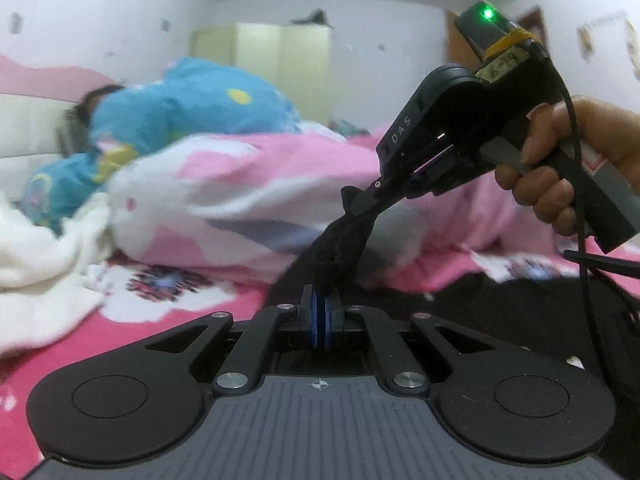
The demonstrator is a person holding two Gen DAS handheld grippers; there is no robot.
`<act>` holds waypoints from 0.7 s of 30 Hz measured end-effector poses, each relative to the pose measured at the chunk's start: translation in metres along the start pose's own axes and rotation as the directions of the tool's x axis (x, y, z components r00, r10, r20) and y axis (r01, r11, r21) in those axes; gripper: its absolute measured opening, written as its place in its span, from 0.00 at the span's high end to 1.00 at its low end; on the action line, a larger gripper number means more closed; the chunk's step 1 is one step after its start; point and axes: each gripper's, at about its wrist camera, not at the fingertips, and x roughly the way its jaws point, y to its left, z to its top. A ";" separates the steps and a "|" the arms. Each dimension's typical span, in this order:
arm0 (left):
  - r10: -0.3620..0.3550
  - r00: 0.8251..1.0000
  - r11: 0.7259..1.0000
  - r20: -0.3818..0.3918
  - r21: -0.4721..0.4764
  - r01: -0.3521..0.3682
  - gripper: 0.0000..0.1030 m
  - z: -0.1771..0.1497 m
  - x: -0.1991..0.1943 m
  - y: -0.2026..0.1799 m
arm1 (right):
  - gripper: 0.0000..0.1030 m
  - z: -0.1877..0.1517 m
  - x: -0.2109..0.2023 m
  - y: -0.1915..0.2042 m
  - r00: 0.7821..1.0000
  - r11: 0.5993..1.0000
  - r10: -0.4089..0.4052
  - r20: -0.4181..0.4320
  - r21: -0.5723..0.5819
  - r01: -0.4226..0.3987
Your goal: Fold clothes
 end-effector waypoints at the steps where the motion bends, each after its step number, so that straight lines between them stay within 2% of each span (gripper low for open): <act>1: -0.008 1.000 1.000 -0.020 0.013 0.008 0.98 -0.002 0.002 -0.004 | 0.98 -0.006 0.001 -0.007 1.000 1.000 -0.012 -0.004 0.001 0.012; 4: -0.044 0.996 0.997 -0.079 0.064 0.049 0.96 -0.009 0.008 -0.015 | 0.98 -0.027 0.014 -0.030 0.999 0.998 -0.047 -0.027 0.035 0.048; 6: -0.081 0.991 0.993 -0.103 0.072 0.088 0.91 -0.011 0.006 -0.019 | 0.96 -0.039 0.026 -0.048 0.997 0.995 -0.057 -0.056 0.075 0.061; 8: -0.119 0.985 0.989 -0.123 0.074 0.128 0.72 -0.011 0.004 -0.020 | 0.90 -0.050 0.038 -0.067 0.993 0.987 -0.075 -0.087 0.133 0.086; 11: -0.166 0.976 0.982 -0.140 0.069 0.176 0.71 -0.009 -0.004 -0.015 | 0.76 -0.060 0.041 -0.095 0.992 0.964 -0.083 -0.096 0.243 0.105; 12: -0.173 0.974 0.981 -0.144 0.067 0.184 0.71 -0.007 -0.006 -0.013 | 0.76 -0.062 0.037 -0.101 0.993 0.955 -0.082 -0.084 0.280 0.102; 14: -0.160 0.975 0.983 -0.155 0.066 0.172 0.71 -0.004 -0.011 -0.005 | 0.75 -0.066 0.026 -0.109 0.995 0.940 -0.074 -0.062 0.328 0.091; 18: -0.073 0.973 0.992 -0.219 0.087 0.094 0.71 -0.004 -0.008 0.009 | 0.75 -0.073 -0.004 -0.105 0.998 0.938 -0.045 -0.035 0.342 0.054; 21: -0.035 0.966 0.996 -0.258 0.073 0.055 0.71 -0.006 -0.007 0.020 | 0.75 -0.079 -0.019 -0.083 1.000 0.958 -0.003 -0.029 0.286 0.011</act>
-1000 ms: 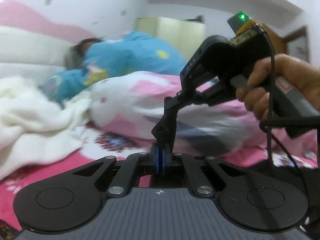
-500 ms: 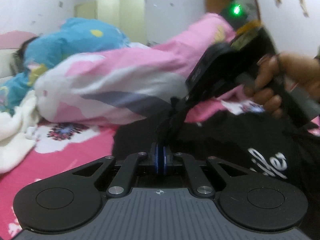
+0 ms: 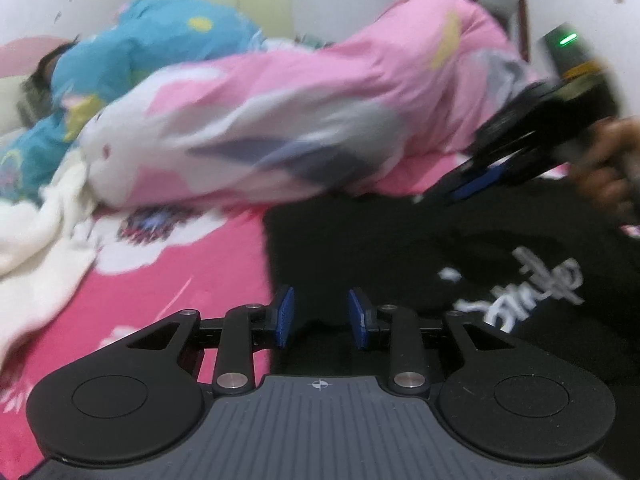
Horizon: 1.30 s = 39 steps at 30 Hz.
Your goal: Fold clothes
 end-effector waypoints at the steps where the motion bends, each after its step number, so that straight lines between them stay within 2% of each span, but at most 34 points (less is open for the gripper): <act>1: 0.008 1.000 1.000 -0.013 -0.009 -0.008 0.71 -0.001 0.000 0.004 | 0.75 -0.004 -0.003 0.009 1.000 0.999 0.019 -0.004 -0.031 -0.019; 6: 0.008 0.999 0.997 -0.036 -0.071 -0.010 0.70 -0.003 0.000 0.022 | 0.75 -0.024 0.008 0.056 0.995 0.969 0.075 -0.059 -0.233 -0.086; 8: -0.008 0.999 0.995 -0.035 -0.104 0.004 0.66 -0.003 0.002 0.027 | 0.75 -0.031 0.021 0.064 0.994 0.956 0.075 -0.080 -0.279 -0.094; 11: -0.044 0.998 0.983 -0.033 -0.179 0.038 0.64 -0.003 0.007 0.035 | 0.76 -0.041 0.049 0.058 0.986 0.957 0.042 -0.158 -0.277 -0.085; 14: -0.082 0.994 0.957 -0.067 -0.283 0.060 0.64 -0.005 0.019 0.042 | 0.78 -0.039 0.053 0.056 0.983 0.962 0.041 -0.182 -0.259 -0.088; 18: -0.098 0.990 0.927 -0.103 -0.371 0.054 0.64 -0.009 0.032 0.047 | 0.76 -0.012 0.039 0.076 0.991 0.952 0.056 -0.121 -0.292 -0.090; 20: -0.100 0.990 0.928 -0.101 -0.369 0.056 0.64 -0.010 0.033 0.044 | 0.74 0.004 0.039 0.089 0.995 0.945 0.047 -0.091 -0.319 -0.074; 24: -0.065 0.991 0.948 -0.114 -0.316 0.025 0.67 -0.012 0.036 0.034 | 0.68 0.029 0.072 0.118 0.996 0.930 0.000 -0.087 -0.367 -0.032; 28: -0.060 0.991 0.956 -0.117 -0.294 0.023 0.87 -0.014 0.036 0.031 | 0.66 0.049 0.120 0.143 0.990 0.913 -0.075 -0.118 -0.407 0.020; 33: -0.066 0.991 0.960 -0.117 -0.280 0.031 0.90 -0.013 0.034 0.030 | 0.65 0.063 0.162 0.167 0.963 0.872 -0.200 -0.179 -0.481 0.092; 39: -0.068 0.990 0.964 -0.120 -0.263 0.034 0.90 -0.014 0.034 0.030 | 0.62 0.055 0.200 0.175 0.891 0.784 -0.393 -0.228 -0.589 0.195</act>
